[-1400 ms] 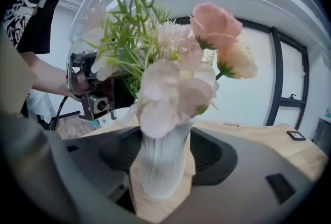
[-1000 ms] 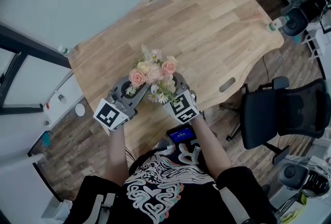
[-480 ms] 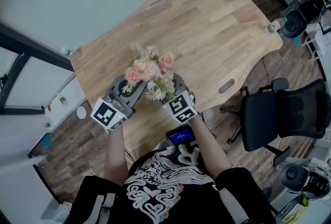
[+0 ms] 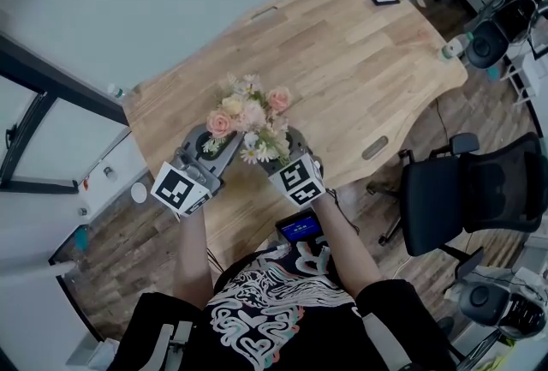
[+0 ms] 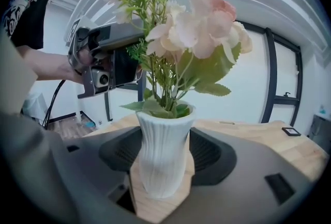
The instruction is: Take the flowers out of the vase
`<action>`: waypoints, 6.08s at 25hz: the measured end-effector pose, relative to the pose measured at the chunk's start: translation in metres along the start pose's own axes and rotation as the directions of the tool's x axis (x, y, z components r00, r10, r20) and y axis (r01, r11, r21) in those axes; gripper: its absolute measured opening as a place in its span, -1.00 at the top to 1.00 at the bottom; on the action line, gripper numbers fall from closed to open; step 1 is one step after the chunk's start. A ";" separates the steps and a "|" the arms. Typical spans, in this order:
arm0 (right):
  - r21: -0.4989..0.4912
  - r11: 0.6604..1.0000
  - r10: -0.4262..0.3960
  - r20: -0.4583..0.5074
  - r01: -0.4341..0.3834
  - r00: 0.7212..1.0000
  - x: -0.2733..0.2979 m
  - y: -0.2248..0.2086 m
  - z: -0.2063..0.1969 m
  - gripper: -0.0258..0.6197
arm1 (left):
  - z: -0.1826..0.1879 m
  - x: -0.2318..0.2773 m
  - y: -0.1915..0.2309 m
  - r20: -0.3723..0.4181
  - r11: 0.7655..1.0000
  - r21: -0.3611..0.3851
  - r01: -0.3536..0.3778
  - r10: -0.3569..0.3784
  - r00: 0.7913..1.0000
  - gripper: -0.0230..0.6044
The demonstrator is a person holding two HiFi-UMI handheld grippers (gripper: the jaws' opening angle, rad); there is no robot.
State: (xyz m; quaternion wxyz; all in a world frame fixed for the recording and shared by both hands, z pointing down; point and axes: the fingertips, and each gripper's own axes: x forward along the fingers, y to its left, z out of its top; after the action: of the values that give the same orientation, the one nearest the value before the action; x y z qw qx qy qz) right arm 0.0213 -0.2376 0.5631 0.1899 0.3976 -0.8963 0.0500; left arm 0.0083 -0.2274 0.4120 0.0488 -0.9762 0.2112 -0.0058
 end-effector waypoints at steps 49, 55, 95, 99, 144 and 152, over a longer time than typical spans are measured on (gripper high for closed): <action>0.067 0.989 -0.134 0.069 0.129 0.989 -0.047 -0.008 0.040 0.04 | 0.146 -0.031 0.051 0.143 0.992 0.052 -0.116 0.108 0.984 0.75; 0.057 0.986 -0.164 0.137 0.158 0.977 -0.066 -0.012 0.057 0.04 | 0.164 -0.033 0.046 0.156 0.987 0.085 -0.133 0.119 0.981 0.75; 0.187 0.964 -0.238 0.307 0.187 0.921 -0.096 -0.025 0.106 0.91 | 0.020 -0.086 0.056 -0.076 0.952 -0.145 -0.269 0.260 0.963 0.75; 0.182 0.962 -0.246 0.266 0.202 0.932 -0.091 -0.028 0.096 0.91 | 0.003 -0.090 0.051 -0.094 0.941 -0.191 -0.278 0.264 0.960 0.75; 0.208 0.963 -0.184 0.053 0.169 0.982 -0.054 -0.046 -0.007 0.91 | -0.219 -0.089 0.035 -0.388 0.671 -0.585 -0.454 0.260 0.884 0.74; 0.217 0.962 -0.181 0.043 0.168 0.983 -0.049 -0.047 -0.010 0.91 | -0.244 -0.086 0.032 -0.443 0.652 -0.589 -0.478 0.234 0.865 0.74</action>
State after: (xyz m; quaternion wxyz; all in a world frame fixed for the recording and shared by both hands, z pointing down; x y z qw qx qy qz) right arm 0.0888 -0.2332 0.5510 0.1220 0.4944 -0.8527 0.1163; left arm -0.0906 -0.2432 0.6525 -0.3481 -0.8472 0.3932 -0.0804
